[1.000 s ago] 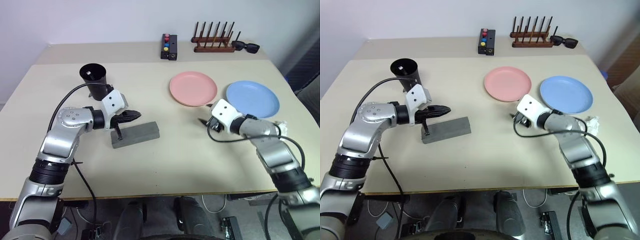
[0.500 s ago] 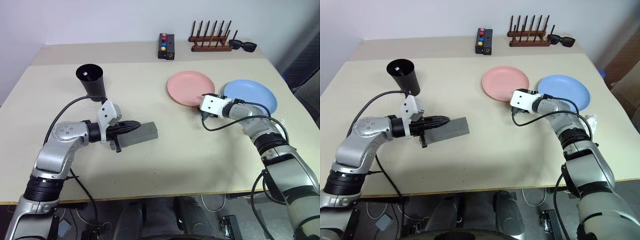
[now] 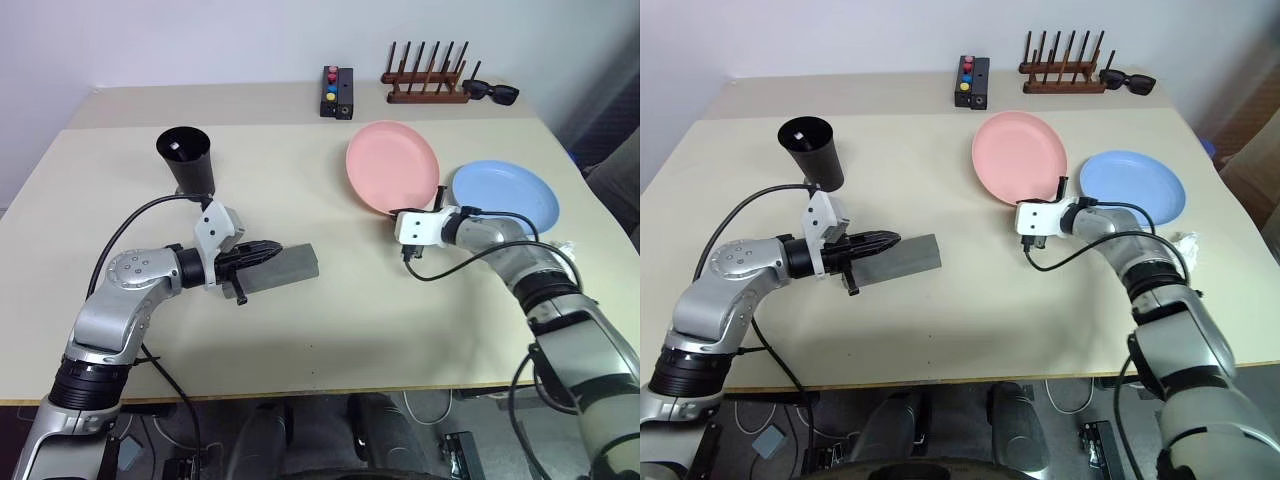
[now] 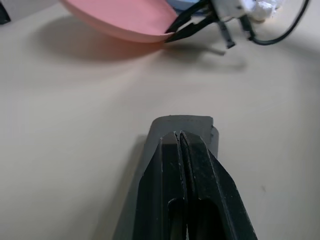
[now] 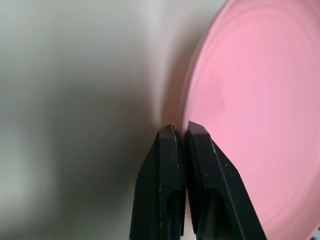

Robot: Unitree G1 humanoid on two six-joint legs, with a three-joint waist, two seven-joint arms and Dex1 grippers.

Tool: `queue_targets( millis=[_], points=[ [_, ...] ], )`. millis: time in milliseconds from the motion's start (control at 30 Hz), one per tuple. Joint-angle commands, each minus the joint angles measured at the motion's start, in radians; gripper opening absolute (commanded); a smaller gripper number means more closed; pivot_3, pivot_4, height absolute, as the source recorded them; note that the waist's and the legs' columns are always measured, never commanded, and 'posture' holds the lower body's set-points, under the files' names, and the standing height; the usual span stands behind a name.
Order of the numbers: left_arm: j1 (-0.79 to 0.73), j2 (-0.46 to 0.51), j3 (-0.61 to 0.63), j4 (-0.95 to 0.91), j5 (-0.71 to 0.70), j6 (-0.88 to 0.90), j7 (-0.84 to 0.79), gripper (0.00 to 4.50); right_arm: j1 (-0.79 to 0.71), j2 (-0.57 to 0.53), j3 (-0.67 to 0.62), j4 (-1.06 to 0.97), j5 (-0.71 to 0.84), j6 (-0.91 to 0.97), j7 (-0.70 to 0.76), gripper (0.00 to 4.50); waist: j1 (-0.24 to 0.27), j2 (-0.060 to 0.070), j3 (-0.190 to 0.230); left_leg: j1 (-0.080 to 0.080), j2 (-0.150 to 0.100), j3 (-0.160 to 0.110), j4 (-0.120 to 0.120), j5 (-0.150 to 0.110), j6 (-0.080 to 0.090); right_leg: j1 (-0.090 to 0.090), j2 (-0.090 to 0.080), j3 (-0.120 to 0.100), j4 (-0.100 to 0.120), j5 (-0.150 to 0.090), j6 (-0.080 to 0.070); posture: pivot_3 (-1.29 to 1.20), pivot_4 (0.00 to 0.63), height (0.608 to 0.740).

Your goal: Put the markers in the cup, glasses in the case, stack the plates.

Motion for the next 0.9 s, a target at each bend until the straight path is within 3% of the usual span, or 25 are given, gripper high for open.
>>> queue_targets(
  millis=[33,100,267,533,633,733,900],
  points=[
    [-0.006,0.015,0.029,-0.037,-0.031,-0.008,-0.016,0.0,0.107,-0.088,-0.061,-0.293,0.132,0.027,0.157,0.08,0.0,0.0,0.0,0.0,0.0,0.0,0.0,0.0,0.0,0.0,0.0,0.0,0.0,0.0,0.0,0.0,0.15,0.735],
    [-0.006,0.028,0.03,-0.034,-0.035,-0.01,-0.032,0.0,0.217,-0.149,-0.091,-0.51,0.242,0.134,0.284,0.08,0.001,0.0,0.0,0.0,0.0,-0.001,-0.001,0.0,0.0,0.0,0.0,0.0,0.0,0.0,0.0,0.0,0.15,0.735],
    [-0.03,0.045,0.024,0.019,-0.022,-0.037,-0.061,0.0,0.444,-0.254,-0.165,-0.896,0.386,0.391,0.435,0.08,0.001,0.0,0.0,0.001,0.001,-0.001,0.0,0.0,0.0,0.001,0.001,0.0,0.0,0.0,0.0,0.0,0.15,0.735],
    [-0.061,0.018,-0.017,0.027,-0.021,-0.054,-0.077,0.0,0.585,-0.318,-0.219,-1.0,0.335,0.523,0.446,0.08,0.005,0.0,0.0,0.001,0.0,0.0,0.002,0.0,0.0,0.003,0.0,0.0,0.0,0.0,0.0,0.0,0.15,0.735],
    [-0.062,0.008,-0.026,0.024,-0.02,-0.055,-0.075,0.0,0.608,-0.33,-0.259,-1.047,0.369,0.574,0.467,0.95,0.006,0.0,0.0,0.001,0.001,0.0,0.002,0.0,0.0,0.003,0.001,0.0,0.0,0.0,0.0,0.0,0.15,0.735],
    [-0.061,0.002,-0.026,0.021,-0.021,-0.055,-0.075,0.0,0.644,-0.337,-0.342,-1.131,0.451,0.641,0.485,2.39,0.007,0.0,0.0,0.001,0.001,-0.001,0.002,0.0,0.0,0.003,0.001,0.0,0.0,0.0,0.0,0.0,0.15,0.735],
    [-0.058,-0.009,-0.02,0.02,-0.028,-0.056,-0.072,0.0,0.689,-0.355,-0.513,-1.231,0.628,0.803,0.529,2.39,0.009,0.0,0.0,0.001,0.001,-0.001,0.002,0.0,0.0,0.003,0.001,0.0,0.0,0.0,0.0,0.0,0.15,0.735]
  ],
)
